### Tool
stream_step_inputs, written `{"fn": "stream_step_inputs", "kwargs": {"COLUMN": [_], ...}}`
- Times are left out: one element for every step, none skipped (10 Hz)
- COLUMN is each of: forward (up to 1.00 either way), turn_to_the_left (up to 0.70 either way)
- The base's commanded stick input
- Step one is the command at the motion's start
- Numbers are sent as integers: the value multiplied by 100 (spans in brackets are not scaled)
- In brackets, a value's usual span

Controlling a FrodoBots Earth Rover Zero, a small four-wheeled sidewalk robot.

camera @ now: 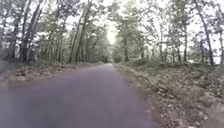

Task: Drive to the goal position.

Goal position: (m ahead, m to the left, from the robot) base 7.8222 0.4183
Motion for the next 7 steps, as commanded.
{"fn": "stream_step_inputs", "kwargs": {"forward": [70,70,70,70,70,70,70], "turn_to_the_left": [0,0,0,0,0,0,0]}}
